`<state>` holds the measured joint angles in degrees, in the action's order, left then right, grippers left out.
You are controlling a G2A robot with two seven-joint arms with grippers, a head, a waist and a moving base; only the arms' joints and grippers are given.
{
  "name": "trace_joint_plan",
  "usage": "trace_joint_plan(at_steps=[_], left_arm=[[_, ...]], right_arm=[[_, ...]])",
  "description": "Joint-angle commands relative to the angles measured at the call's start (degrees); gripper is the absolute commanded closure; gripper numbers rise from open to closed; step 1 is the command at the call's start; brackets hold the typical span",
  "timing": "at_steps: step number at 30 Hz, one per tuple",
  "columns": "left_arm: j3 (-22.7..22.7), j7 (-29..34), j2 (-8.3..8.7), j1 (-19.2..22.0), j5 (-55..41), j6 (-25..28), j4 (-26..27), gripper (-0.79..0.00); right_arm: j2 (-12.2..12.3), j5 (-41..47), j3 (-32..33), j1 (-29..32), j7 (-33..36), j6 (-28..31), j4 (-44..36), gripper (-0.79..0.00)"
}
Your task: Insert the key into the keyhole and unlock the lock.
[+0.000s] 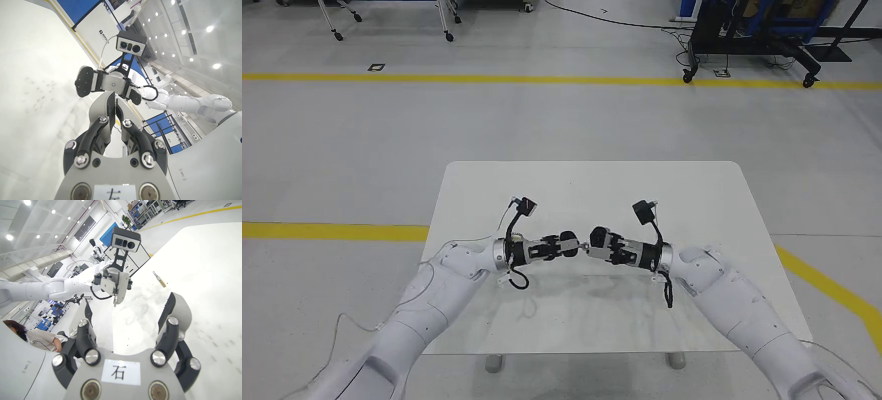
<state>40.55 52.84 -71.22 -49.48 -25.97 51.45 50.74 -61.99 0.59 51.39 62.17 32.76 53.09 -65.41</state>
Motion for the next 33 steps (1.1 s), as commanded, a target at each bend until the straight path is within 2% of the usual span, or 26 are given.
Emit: trace_joint_plan(at_steps=[1,5,6,14,16,19,22,23,28,31,32,33], left_arm=[[-0.99,-0.30,0.11,0.35,-0.10,0.30,-0.29,0.000],[-2.55,-1.05,0.46,1.00,-1.00,1.05,-0.73,0.000],[-2.92,-1.17,0.56,1.12,-1.30,1.17,-0.73,0.000],[-5.77,-1.82,1.31,2.22,-3.17,1.81,-0.79,0.000],[-6.52,-1.88,1.44,2.51,-3.46,1.88,-0.84,0.000],[-7.49,-2.22,1.60,2.96,-3.91,2.21,-1.09,0.000],[-8.32,-2.65,1.76,3.35,-4.49,2.64,-1.28,0.000],[-8.70,-2.82,1.83,3.51,-4.65,2.81,-1.36,0.000],[-10.05,-3.35,2.06,4.10,-4.73,3.34,-1.61,0.000],[-10.87,-4.12,2.16,4.50,-4.50,4.11,-1.97,-0.376],[-10.97,-4.39,2.18,4.59,-4.36,4.38,-2.15,-0.785],[-11.17,-5.04,2.20,4.71,-4.20,5.03,-2.19,-0.785]], right_arm=[[0.13,0.85,0.02,0.06,1.58,-0.84,-0.69,-0.357],[0.27,2.01,0.18,0.19,3.13,-1.70,-1.42,-0.311],[0.29,2.24,0.21,0.22,3.36,-1.86,-1.48,-0.326],[0.27,4.04,0.31,0.28,4.79,-2.58,-1.29,-0.259],[0.24,4.71,0.22,0.22,5.33,-2.65,-1.24,-0.209],[0.07,5.31,-0.19,-0.07,6.03,-3.38,-1.04,-0.219],[-0.11,5.56,-0.58,-0.45,6.66,-3.77,-0.72,-0.114],[-0.17,5.70,-0.66,-0.58,6.79,-3.76,-0.57,0.000],[-0.31,5.84,-0.77,-0.72,7.10,-3.45,-0.21,0.000],[-0.32,5.92,-0.67,-0.65,7.29,-3.14,0.06,0.000],[-0.32,5.92,-0.65,-0.62,7.31,-3.07,0.10,0.000],[-0.32,5.88,-0.60,-0.54,7.33,-2.91,0.17,0.000]])
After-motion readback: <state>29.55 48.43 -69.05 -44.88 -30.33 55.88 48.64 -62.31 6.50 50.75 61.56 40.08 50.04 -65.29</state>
